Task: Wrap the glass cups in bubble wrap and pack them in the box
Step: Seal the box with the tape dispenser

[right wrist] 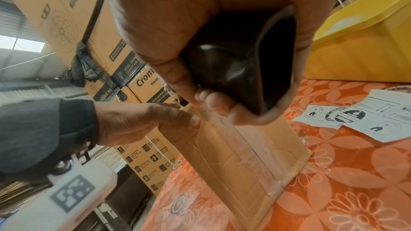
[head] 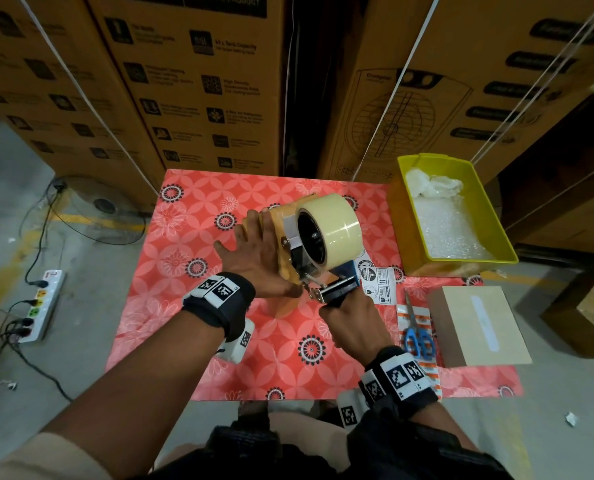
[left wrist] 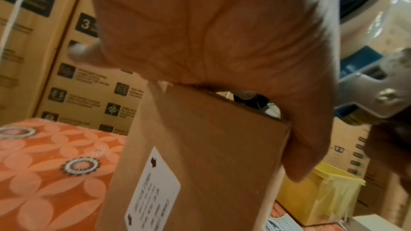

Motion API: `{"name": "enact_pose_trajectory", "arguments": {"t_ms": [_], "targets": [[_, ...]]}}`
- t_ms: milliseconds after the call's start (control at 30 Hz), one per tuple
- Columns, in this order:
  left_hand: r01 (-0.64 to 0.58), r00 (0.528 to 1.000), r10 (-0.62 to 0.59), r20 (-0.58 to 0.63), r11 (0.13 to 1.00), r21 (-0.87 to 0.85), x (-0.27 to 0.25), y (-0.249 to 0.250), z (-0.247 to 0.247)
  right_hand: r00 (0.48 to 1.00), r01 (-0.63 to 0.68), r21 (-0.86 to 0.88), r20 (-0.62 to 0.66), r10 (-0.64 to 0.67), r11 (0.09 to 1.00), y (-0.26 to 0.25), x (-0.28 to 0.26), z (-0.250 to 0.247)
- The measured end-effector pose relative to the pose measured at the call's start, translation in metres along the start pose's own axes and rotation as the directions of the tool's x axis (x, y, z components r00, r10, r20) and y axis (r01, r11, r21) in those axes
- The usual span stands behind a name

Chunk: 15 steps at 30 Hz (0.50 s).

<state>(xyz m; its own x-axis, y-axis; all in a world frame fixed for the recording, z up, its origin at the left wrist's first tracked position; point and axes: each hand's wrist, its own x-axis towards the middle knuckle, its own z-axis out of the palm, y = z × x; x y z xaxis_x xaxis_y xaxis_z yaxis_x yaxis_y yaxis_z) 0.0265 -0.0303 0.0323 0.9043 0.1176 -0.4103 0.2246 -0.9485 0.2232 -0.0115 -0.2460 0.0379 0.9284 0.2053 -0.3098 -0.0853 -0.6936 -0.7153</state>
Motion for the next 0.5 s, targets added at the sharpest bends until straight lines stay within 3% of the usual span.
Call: {"name": "enact_pose_trajectory", "arguments": {"t_ms": [67,167,267,500], "targets": [[-0.024,1.0,0.026,-0.011,0.993,0.113,0.0,0.001,-0.001,1.0,0.003,0.009,-0.015,-0.003,1.0,0.0,-0.001,0.001],[-0.174,0.981,0.189,-0.053,0.962,0.208,0.005,-0.003,-0.001,0.999,0.019,0.014,-0.029,-0.019,1.0,0.005,-0.002,0.002],[-0.254,0.966,0.256,0.017,0.942,0.221,0.013,-0.007,-0.007,0.998,0.063,0.021,-0.033,-0.062,0.998,0.01,-0.001,0.006],[-0.299,0.948,0.317,-0.028,0.916,0.269,0.014,-0.013,-0.011,0.989,0.14,0.061,-0.057,-0.137,0.988,0.023,0.003,0.015]]}}
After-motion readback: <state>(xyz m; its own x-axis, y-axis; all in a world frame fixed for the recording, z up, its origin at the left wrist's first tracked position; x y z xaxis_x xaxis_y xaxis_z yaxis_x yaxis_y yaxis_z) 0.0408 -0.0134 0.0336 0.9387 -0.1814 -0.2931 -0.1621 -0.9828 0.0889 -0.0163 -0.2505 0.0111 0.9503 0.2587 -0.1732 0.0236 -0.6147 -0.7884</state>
